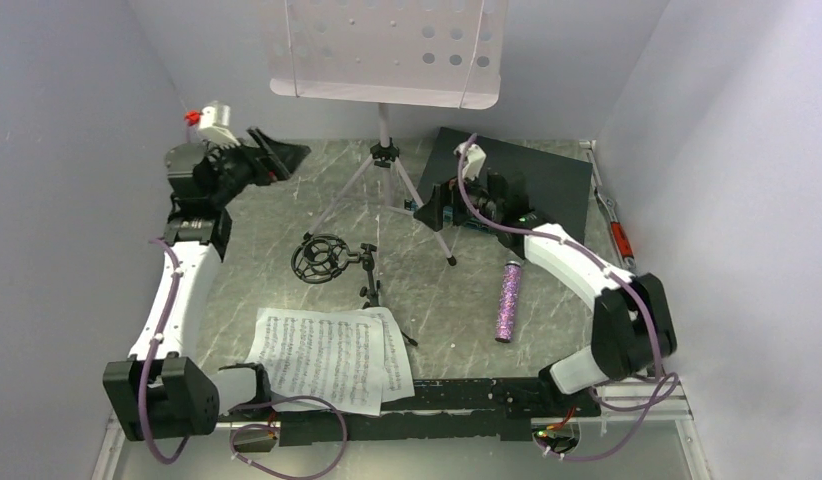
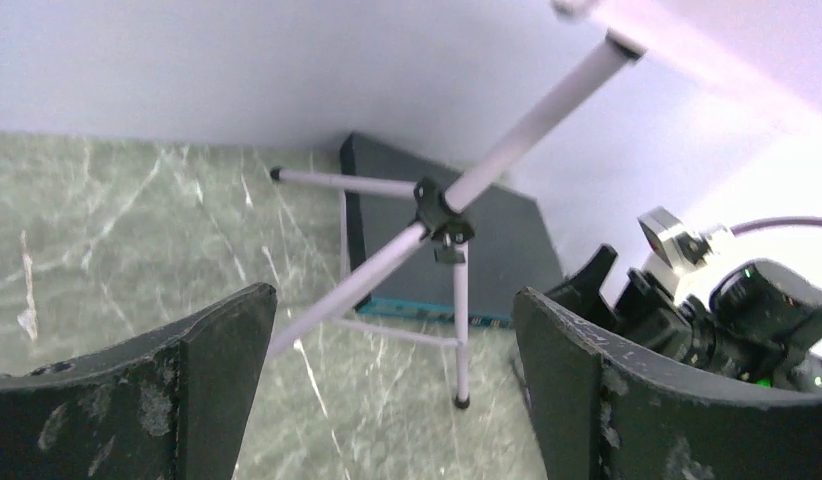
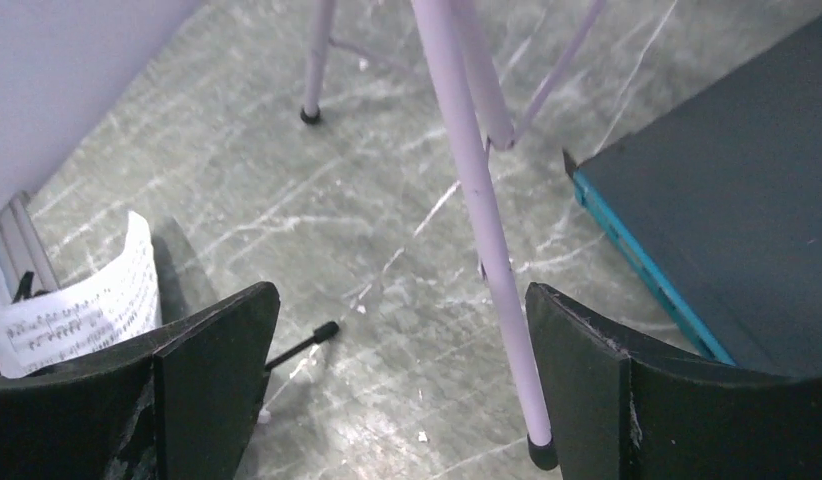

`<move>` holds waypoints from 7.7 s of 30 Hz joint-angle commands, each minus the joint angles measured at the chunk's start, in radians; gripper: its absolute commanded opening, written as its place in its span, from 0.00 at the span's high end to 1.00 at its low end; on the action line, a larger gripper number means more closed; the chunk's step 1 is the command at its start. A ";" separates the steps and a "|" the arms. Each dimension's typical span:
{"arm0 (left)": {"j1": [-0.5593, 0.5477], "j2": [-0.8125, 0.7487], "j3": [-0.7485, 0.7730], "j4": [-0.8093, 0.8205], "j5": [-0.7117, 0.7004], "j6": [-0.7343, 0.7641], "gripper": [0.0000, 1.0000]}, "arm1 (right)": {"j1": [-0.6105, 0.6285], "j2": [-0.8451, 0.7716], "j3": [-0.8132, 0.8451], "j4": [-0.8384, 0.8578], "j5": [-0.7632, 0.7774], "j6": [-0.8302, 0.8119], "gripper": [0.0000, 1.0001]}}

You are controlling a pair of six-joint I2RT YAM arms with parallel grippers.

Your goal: Set up the instrument practice props

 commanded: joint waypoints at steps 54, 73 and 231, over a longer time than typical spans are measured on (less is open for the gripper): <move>0.114 0.267 0.369 0.538 0.488 -0.374 0.32 | -0.341 -0.057 0.394 0.294 -0.226 0.584 0.12; 0.112 -0.037 0.266 -0.368 -0.011 0.157 0.06 | -0.329 -0.182 0.067 0.091 -0.240 0.405 0.03; 0.010 -0.402 0.166 -0.562 0.955 0.754 0.21 | 0.553 0.092 1.057 -0.800 -0.347 -0.340 1.00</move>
